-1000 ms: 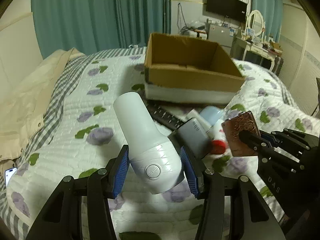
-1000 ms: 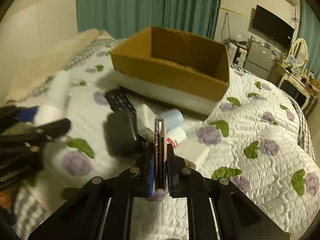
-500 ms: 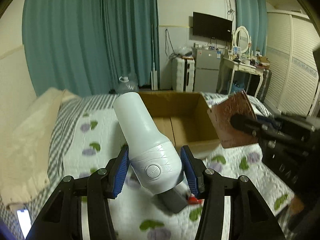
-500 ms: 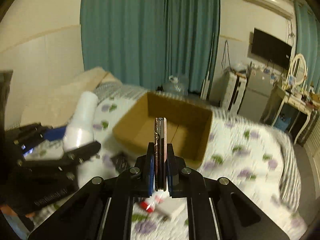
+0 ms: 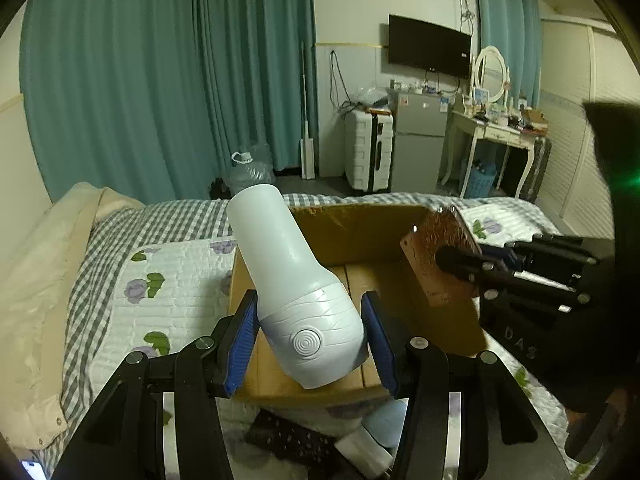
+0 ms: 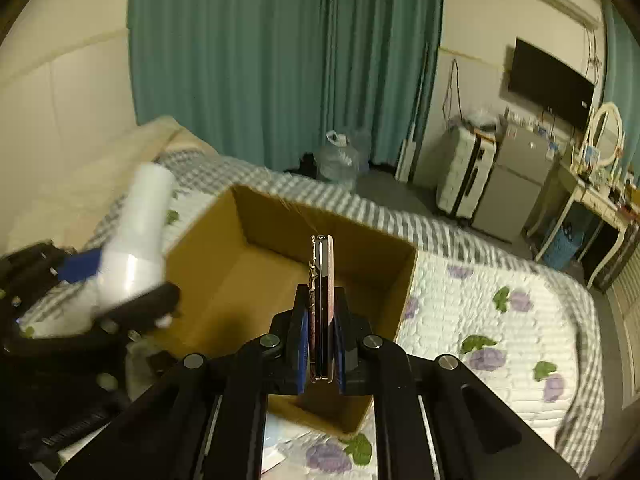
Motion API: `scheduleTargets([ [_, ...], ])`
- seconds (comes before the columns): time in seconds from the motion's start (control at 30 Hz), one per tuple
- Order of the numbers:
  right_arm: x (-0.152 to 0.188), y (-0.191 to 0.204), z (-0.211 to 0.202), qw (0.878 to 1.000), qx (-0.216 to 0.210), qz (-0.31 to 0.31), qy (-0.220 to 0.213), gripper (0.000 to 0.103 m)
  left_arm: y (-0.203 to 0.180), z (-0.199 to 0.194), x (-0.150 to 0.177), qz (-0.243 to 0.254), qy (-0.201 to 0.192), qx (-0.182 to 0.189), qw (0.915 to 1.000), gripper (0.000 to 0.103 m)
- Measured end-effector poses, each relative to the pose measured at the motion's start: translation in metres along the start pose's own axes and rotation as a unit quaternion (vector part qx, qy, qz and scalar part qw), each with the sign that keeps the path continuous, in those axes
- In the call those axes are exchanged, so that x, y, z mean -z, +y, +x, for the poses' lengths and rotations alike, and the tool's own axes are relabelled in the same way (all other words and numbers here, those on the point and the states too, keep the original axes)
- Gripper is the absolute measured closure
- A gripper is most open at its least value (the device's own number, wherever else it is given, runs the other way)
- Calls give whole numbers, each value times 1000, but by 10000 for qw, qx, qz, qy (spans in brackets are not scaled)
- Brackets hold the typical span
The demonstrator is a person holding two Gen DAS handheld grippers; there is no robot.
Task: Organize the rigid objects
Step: 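Carry the hair dryer and pink card into the box and release both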
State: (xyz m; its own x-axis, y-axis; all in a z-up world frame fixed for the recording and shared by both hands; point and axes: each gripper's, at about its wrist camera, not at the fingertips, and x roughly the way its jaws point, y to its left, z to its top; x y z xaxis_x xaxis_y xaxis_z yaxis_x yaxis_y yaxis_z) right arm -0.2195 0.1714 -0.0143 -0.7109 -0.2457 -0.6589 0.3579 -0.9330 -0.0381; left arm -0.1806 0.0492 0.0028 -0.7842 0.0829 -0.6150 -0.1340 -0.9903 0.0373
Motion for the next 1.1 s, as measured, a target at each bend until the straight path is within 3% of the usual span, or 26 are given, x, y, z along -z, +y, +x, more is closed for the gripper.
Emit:
scheduleTargets([
  [0.3,21,-5,51,9992,59,74,393,94,-4,39,9,105,281,-37,9995,51],
  [0.57,26,-6,56,9984,-162,162,520,92,-4,49,16,115,421,-97,9990,51],
  [0.63,23,-10,46,9990,-86,232,367,83,-3,49,15,97,435,-93,9990,51],
  [0.7,19,-16,35,9990,-123,359,234,64,-4,47,12,96,420,-95,9990,51],
  [0.73,17,-20,29,9987,-108,474,138,61,-5,47,11,101,407,-90,9991,51],
  [1.0,8,-40,16,9971,58,748,-90,56,-9,77,3,127,555,-61,9984,47],
  [1.1,7,-43,19,9971,143,747,-51,54,-9,87,4,41,564,-157,9983,39],
])
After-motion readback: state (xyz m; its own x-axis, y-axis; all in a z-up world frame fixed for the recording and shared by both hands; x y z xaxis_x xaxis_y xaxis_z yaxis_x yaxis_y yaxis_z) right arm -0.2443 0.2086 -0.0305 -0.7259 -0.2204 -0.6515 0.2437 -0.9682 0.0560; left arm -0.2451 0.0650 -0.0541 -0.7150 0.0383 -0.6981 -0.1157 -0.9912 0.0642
